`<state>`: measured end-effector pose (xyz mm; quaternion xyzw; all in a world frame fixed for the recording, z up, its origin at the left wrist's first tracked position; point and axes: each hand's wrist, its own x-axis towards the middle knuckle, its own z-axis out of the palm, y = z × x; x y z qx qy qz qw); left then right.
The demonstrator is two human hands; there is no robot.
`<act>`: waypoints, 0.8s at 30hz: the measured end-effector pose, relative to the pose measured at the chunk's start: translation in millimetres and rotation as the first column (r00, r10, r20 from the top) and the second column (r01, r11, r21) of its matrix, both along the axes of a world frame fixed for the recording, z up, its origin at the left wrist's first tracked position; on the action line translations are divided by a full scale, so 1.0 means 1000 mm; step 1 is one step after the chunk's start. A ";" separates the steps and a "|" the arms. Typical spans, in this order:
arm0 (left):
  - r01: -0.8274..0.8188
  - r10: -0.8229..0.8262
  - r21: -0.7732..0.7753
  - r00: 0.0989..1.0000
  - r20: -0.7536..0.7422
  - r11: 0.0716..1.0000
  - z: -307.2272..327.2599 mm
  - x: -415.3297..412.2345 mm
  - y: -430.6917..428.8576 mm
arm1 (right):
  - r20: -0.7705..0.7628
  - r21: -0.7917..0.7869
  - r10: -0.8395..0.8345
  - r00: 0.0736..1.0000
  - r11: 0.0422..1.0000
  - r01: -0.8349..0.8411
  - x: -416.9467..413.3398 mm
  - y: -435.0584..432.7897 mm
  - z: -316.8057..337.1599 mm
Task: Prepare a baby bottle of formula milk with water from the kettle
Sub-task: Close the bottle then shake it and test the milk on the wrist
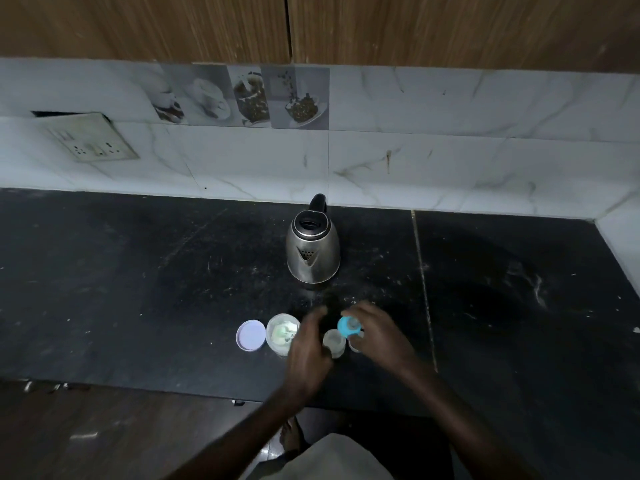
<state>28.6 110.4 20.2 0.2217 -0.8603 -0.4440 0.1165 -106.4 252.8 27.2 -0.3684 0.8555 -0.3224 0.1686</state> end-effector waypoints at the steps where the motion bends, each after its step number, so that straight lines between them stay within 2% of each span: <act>1: 0.008 -0.008 0.014 1.000 0.027 1.000 -0.019 0.012 0.012 | -0.015 0.037 0.080 0.997 0.996 -0.079 0.004 -0.006 -0.002; 4: -0.008 0.005 0.040 0.997 0.079 0.999 -0.050 0.026 0.035 | -0.038 0.120 0.213 0.976 0.971 -0.207 0.010 -0.015 -0.012; 7: -0.082 0.061 0.143 0.987 0.147 0.986 -0.061 0.018 0.039 | -0.054 0.166 0.236 0.970 0.960 -0.224 0.009 -0.021 -0.018; 12: -0.186 0.179 0.253 0.982 0.050 0.949 -0.063 0.001 0.032 | -0.079 0.213 0.332 0.940 0.927 -0.309 0.012 -0.028 -0.013; 15: -0.245 0.242 0.307 0.969 0.048 0.920 -0.058 -0.005 0.029 | -0.107 0.238 0.374 0.921 0.909 -0.342 0.011 -0.030 -0.007; 21: -0.228 0.237 0.394 0.971 0.027 0.890 -0.067 -0.008 0.022 | -0.151 0.398 0.355 0.923 0.876 -0.272 0.013 -0.038 0.002; 24: -0.212 0.239 0.346 0.970 -0.035 0.914 -0.072 -0.005 0.021 | -0.204 0.475 0.375 0.904 0.846 -0.243 0.013 -0.041 0.008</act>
